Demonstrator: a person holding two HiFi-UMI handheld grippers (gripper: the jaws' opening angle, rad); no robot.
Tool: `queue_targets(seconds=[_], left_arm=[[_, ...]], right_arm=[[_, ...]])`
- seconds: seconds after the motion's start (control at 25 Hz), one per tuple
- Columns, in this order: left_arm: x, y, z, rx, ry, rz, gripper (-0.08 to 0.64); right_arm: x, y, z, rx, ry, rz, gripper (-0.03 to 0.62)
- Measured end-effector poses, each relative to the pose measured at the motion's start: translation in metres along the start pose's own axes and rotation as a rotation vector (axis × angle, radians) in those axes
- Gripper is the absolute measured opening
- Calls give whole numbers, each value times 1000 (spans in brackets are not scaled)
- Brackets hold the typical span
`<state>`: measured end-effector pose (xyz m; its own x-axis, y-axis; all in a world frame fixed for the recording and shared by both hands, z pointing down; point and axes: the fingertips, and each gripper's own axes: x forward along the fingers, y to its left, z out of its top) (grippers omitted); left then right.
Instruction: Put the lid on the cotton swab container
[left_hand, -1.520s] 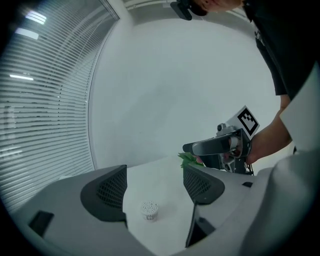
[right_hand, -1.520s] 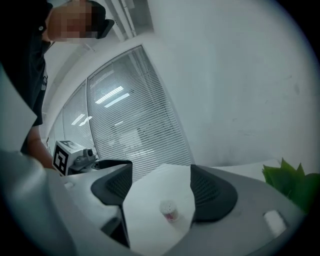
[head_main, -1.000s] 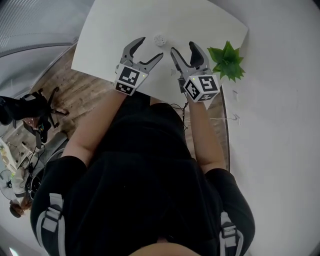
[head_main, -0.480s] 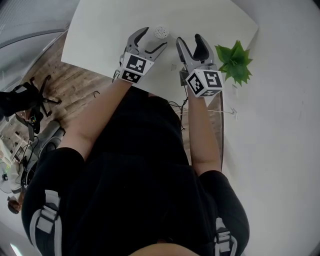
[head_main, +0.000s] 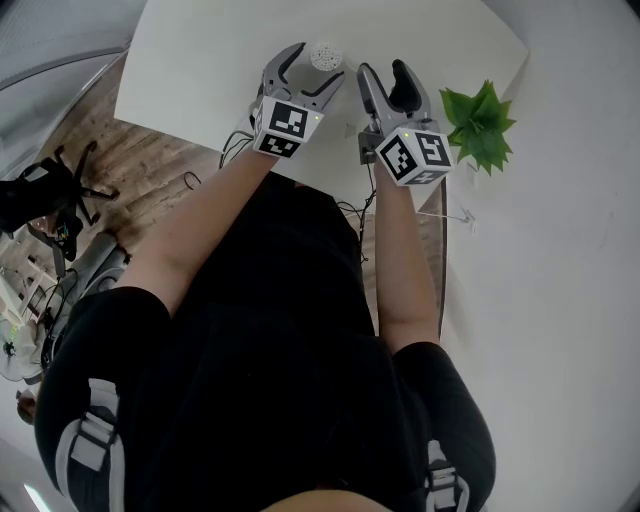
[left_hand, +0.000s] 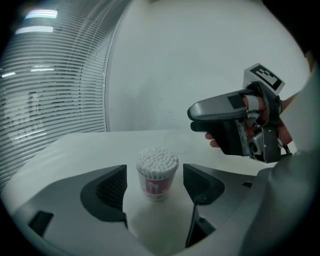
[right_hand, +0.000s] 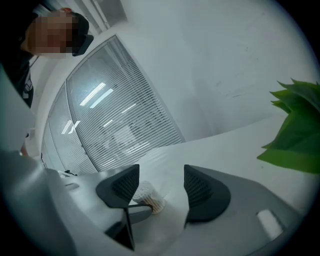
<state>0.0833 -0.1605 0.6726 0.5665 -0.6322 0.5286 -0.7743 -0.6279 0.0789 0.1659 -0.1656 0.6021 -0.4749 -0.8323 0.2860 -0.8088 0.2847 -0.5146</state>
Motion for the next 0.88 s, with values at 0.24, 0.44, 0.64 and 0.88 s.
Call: queue_targets(seconds=[0.24, 0.44, 0.64, 0.88], left_arm=[[8, -2, -3, -18, 4, 4, 336], [10, 1, -6, -36, 13, 12, 334], [11, 1, -8, -39, 15, 14, 256], [11, 1, -9, -43, 16, 14, 255]], right_arm=[[6, -6, -7, 45, 13, 4, 256], [11, -8, -15, 86, 31, 17, 232], [16, -10, -21, 131, 43, 27, 216], [19, -10, -22, 180, 42, 41, 182]])
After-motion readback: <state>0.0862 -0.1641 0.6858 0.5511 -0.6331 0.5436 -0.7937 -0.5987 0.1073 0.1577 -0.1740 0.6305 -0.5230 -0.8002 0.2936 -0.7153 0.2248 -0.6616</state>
